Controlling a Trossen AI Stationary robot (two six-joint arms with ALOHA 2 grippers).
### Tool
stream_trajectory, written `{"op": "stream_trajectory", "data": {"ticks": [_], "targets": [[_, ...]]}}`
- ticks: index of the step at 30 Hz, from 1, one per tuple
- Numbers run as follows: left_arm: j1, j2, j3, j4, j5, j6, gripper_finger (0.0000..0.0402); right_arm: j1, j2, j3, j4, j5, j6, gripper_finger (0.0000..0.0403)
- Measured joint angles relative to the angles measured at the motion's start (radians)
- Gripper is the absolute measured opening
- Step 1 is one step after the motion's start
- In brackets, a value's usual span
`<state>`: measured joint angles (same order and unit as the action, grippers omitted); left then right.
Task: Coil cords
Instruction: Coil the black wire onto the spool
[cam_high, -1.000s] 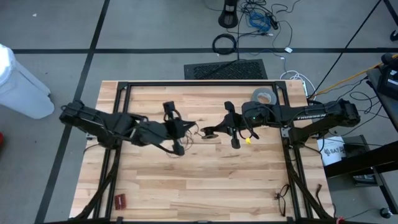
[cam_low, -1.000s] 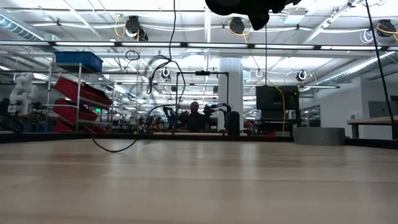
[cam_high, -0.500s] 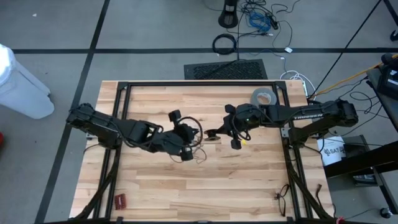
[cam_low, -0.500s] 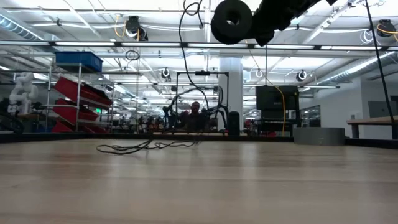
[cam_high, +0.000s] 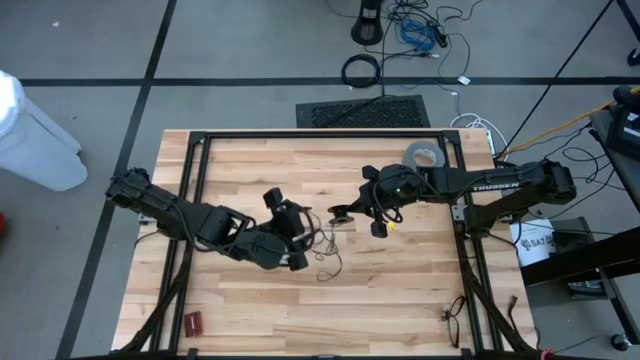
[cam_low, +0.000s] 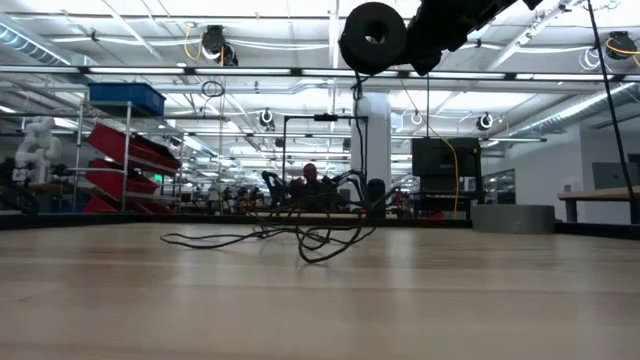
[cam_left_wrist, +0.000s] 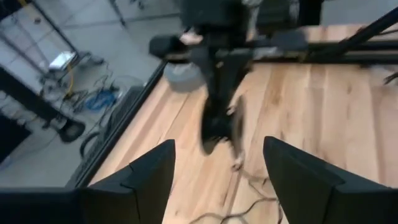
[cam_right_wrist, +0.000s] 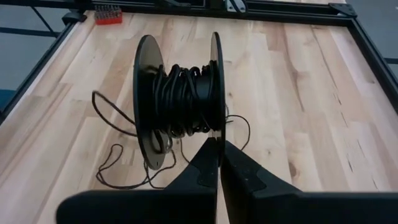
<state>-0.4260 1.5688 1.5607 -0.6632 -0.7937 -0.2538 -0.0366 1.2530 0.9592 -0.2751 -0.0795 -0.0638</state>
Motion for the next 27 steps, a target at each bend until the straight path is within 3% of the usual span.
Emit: {"op": "stream_trajectory", "data": {"ticks": [7,14,22,27], "targets": [[-0.01,0.088,-0.032,0.158,0.011,0.153,0.0253,-0.017,0.0,0.0,0.001,0.0,0.0,0.0],[0.018,0.148,-0.033,0.19,-0.077,0.142,0.0253,-0.016,-0.011,0.0,-0.006,0.0,-0.004,0.0],[0.03,0.145,-0.034,0.28,-0.013,0.156,0.025,-0.016,-0.054,0.0,-0.024,0.0,-0.004,0.0],[0.038,0.149,-0.081,0.413,0.013,0.213,0.0214,-0.006,-0.08,0.0,-0.056,0.0,-0.004,0.0]]}}
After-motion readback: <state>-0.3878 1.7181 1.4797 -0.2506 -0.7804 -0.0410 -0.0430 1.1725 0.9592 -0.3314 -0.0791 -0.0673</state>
